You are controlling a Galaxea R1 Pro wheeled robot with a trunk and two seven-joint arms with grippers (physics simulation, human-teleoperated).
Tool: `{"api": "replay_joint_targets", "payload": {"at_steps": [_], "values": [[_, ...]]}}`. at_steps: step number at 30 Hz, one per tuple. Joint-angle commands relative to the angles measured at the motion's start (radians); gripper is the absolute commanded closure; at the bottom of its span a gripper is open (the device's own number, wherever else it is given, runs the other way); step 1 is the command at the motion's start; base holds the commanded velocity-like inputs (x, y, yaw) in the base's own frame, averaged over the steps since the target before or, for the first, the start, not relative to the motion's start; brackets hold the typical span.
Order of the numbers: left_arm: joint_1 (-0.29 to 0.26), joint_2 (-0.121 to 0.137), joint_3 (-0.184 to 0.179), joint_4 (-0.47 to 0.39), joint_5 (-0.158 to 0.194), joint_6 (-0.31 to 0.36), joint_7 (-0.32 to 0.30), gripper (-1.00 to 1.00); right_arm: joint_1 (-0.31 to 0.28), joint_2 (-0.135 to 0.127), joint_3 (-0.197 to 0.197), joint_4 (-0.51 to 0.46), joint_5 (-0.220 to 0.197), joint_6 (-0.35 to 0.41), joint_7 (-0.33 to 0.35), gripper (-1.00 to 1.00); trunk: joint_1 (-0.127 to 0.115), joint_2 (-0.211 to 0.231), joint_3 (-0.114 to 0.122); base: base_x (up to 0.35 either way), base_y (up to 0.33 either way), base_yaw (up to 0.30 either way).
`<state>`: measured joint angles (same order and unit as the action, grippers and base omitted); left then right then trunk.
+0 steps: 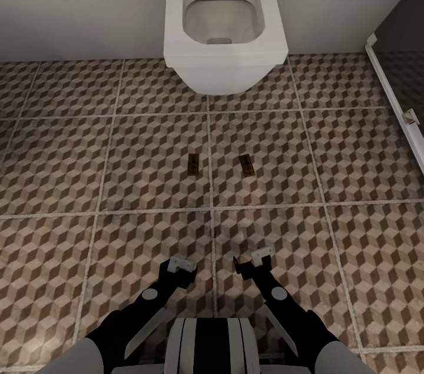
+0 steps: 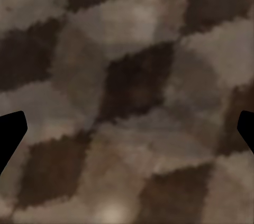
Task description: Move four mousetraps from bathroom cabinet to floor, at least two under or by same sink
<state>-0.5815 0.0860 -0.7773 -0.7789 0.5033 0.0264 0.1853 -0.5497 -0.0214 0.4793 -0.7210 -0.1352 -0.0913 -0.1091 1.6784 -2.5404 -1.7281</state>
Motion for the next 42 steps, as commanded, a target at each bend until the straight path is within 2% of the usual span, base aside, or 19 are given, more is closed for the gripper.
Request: {"api": "replay_joint_targets", "payload": {"at_steps": [1, 42], "values": [[-0.001, 0.001, -0.007, -0.002, 0.008, 0.003, 0.010, -1.00, -0.001, -0.002, 0.008, 0.000, -0.011, -0.004, -0.008, -1.00, 0.000, 0.000, 0.000, 0.000, 0.000, 0.000], [-0.001, 0.001, -0.007, -0.002, 0.008, 0.003, 0.010, -1.00, -0.001, -0.002, 0.009, -0.001, -0.011, -0.004, -0.007, -1.00, 0.000, 0.000, 0.000, 0.000, 0.000, 0.000]]}}
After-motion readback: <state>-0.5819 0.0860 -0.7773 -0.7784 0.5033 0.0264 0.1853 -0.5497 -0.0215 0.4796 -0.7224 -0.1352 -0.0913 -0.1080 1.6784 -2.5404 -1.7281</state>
